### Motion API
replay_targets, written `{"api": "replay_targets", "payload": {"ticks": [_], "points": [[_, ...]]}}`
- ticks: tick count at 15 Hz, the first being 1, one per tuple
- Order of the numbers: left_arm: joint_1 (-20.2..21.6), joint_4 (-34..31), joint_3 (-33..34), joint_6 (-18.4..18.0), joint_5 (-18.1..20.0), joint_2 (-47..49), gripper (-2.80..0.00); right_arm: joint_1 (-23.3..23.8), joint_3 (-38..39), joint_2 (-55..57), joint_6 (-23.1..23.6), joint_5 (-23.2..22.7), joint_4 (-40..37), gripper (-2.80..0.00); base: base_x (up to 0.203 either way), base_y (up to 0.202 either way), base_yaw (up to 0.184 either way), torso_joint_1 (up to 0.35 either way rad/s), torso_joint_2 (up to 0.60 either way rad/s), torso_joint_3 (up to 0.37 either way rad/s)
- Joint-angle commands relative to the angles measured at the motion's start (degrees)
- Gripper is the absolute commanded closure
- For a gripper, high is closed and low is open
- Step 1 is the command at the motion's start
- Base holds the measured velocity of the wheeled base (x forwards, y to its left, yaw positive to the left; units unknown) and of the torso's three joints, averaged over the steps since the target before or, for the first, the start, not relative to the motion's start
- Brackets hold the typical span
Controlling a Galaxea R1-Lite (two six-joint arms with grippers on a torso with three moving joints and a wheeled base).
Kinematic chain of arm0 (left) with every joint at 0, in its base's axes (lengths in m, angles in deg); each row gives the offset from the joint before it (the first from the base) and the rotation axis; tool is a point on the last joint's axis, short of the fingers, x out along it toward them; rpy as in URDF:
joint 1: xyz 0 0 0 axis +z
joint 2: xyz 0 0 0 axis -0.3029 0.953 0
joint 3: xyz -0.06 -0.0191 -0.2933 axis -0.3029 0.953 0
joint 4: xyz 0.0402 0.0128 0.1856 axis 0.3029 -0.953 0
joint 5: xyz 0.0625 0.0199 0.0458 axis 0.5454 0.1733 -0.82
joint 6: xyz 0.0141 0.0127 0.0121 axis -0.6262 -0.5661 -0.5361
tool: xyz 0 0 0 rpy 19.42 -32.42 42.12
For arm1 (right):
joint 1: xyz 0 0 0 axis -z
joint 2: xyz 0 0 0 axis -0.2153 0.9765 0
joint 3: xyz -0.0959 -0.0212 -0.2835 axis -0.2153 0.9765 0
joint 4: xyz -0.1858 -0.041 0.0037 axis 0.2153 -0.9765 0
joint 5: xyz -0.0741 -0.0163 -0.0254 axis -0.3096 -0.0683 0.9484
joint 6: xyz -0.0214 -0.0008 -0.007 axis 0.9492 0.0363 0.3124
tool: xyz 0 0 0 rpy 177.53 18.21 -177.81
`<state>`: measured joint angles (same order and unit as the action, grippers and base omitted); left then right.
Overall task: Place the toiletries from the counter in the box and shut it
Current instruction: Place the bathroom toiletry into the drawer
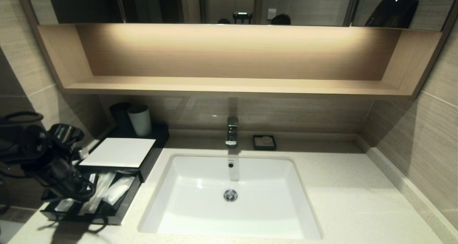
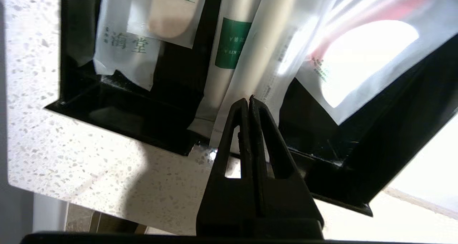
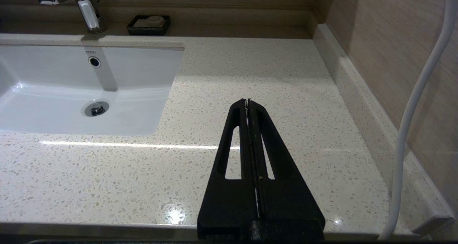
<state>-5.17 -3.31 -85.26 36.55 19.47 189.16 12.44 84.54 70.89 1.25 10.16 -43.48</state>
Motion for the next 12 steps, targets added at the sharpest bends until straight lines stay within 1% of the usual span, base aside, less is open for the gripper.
{"api": "replay_targets", "payload": {"ticks": [1,4,7,8,12], "points": [[0.1,-0.3,-0.1,0.2,-0.1,-4.1,0.0,0.0,0.0,0.0,0.0,0.0,0.0,0.0,0.0,0.0,0.0,0.0,0.0,0.0],[0.1,-2.5,0.3,0.2,-0.2,-9.1,0.0,0.0,0.0,-0.1,0.0,0.0,0.0,0.0,0.0,0.0,0.0,0.0,0.0,0.0],[0.5,-10.5,1.5,0.0,-0.2,-13.5,0.0,0.0,0.0,0.0,0.0,0.0,0.0,0.0,0.0,0.0,0.0,0.0,0.0,0.0],[0.6,-12.2,2.4,-0.1,-0.3,-14.6,0.0,0.0,0.0,-0.1,0.0,0.0,0.0,0.0,0.0,0.0,0.0,0.0,0.0,0.0],[0.7,-11.7,8.4,-0.1,-0.3,-16.0,0.0,0.0,0.0,0.0,0.0,0.0,0.0,0.0,0.0,0.0,0.0,0.0,0.0,0.0]]}}
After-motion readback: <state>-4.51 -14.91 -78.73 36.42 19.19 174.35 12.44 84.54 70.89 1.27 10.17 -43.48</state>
